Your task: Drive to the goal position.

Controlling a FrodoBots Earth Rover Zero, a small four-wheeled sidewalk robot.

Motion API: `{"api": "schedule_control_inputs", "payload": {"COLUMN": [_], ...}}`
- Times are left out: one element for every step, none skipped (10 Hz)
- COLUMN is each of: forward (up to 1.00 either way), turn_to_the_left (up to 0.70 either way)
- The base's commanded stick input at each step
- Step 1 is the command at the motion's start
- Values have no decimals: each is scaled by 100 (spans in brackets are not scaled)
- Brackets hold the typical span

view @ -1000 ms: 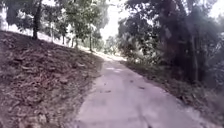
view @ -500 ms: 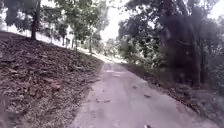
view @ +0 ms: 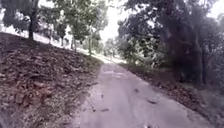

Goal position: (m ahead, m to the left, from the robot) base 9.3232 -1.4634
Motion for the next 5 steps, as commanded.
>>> {"api": "schedule_control_inputs", "payload": {"forward": [50, 50, 50, 50, 50], "turn_to_the_left": [0, 0, 0, 0, 0]}}
